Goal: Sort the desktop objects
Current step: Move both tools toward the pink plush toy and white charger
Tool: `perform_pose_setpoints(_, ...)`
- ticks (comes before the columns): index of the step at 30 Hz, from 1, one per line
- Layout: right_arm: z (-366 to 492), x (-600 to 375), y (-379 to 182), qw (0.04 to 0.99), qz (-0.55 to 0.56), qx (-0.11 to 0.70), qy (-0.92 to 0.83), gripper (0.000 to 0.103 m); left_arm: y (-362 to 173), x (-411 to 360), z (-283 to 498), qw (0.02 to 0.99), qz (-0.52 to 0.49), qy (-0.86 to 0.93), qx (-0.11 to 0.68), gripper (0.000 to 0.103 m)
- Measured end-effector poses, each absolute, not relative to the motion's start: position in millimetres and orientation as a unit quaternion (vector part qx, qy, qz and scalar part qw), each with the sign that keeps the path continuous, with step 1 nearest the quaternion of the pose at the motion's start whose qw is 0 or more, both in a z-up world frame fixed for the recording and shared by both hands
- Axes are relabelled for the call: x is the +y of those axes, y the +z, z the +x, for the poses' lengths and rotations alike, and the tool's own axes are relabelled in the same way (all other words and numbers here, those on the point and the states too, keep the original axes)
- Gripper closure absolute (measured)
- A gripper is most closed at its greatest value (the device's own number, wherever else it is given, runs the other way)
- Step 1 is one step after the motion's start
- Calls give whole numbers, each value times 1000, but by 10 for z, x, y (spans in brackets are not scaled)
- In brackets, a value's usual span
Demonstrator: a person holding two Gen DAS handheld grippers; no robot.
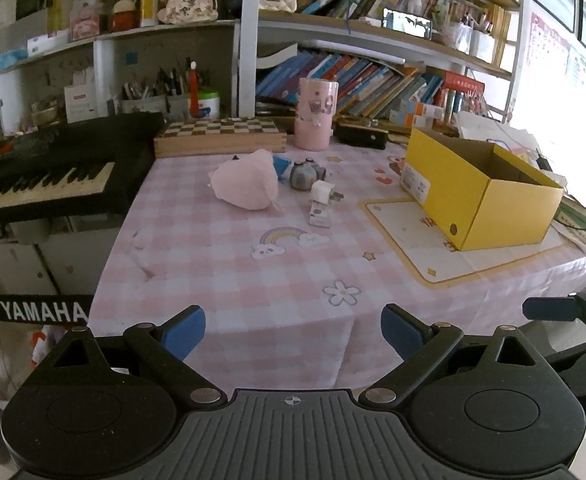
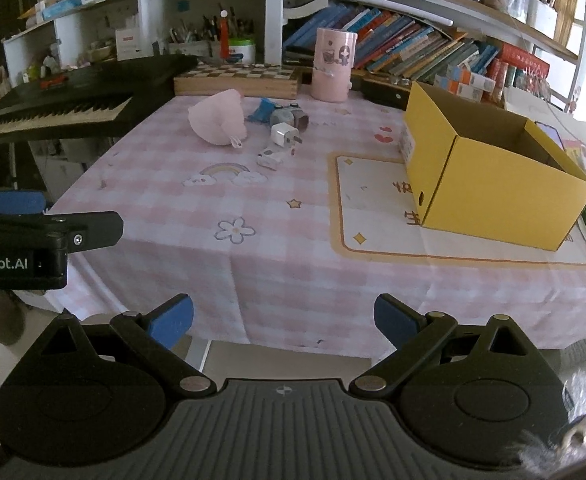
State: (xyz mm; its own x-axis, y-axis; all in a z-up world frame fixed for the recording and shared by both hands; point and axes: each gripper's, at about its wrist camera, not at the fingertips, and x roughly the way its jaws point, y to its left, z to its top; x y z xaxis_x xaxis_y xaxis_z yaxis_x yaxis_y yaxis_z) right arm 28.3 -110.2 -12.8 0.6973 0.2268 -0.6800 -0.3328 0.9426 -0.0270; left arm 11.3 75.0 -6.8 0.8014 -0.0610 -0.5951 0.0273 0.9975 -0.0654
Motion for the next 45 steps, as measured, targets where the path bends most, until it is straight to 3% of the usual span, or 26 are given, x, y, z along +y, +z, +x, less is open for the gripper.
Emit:
perform_pose_setpoints(26, 419, -899, -113, 915, -91, 353, 176, 6, -73, 936, 168, 950, -40, -7, 309, 6)
perform_pose_setpoints(45, 1165, -862, -139, 905, -97, 361, 202, 6, -109, 904, 820, 945, -36, 14, 324, 6)
